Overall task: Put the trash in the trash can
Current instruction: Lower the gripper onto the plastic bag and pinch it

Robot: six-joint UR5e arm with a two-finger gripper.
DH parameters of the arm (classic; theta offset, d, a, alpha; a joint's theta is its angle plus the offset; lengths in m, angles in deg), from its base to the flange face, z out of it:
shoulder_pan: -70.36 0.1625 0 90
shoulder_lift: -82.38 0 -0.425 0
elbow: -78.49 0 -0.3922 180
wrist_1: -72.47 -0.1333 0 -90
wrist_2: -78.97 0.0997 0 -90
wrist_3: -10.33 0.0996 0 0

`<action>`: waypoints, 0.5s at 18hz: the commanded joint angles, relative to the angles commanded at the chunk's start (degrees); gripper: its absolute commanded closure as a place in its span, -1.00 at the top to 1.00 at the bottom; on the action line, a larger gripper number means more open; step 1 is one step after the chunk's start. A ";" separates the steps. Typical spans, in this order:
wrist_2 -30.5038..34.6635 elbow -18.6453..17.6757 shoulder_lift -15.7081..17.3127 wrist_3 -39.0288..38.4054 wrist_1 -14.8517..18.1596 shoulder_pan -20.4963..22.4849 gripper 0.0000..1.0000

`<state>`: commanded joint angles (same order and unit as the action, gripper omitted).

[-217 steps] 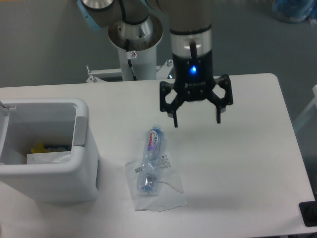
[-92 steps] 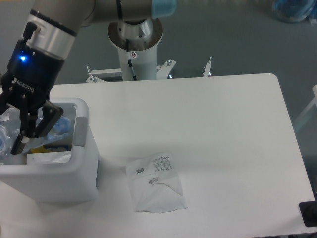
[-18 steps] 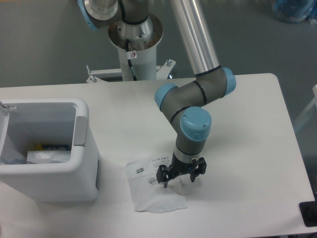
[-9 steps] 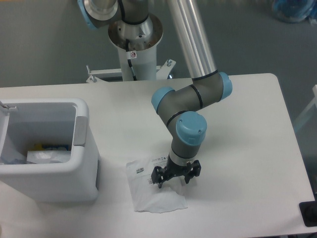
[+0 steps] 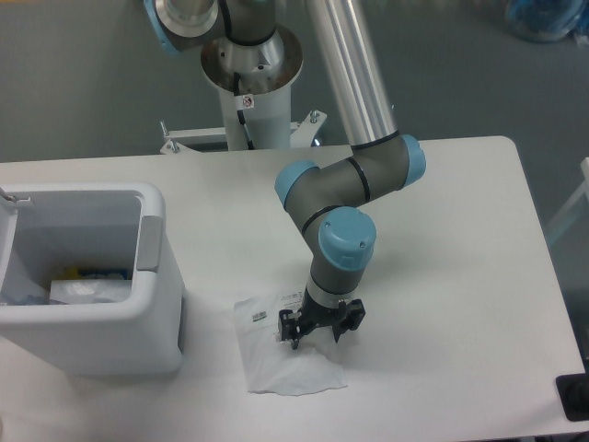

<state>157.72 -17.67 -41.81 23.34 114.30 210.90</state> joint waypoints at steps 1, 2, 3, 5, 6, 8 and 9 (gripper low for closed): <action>-0.09 0.00 0.09 -0.09 0.09 0.00 0.15; -0.09 -0.09 0.35 -0.09 0.09 0.00 0.07; -0.09 -0.09 0.53 -0.17 0.17 0.00 -0.06; 0.18 -0.52 0.88 -0.18 0.18 -0.53 -0.25; 0.00 -0.70 1.14 -0.18 0.18 -0.61 -0.32; 0.09 -1.05 1.41 -0.18 0.18 -0.62 -0.51; 0.00 -1.23 1.41 -0.26 0.18 -0.70 -0.66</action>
<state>157.72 -18.90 -40.41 23.07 114.48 210.20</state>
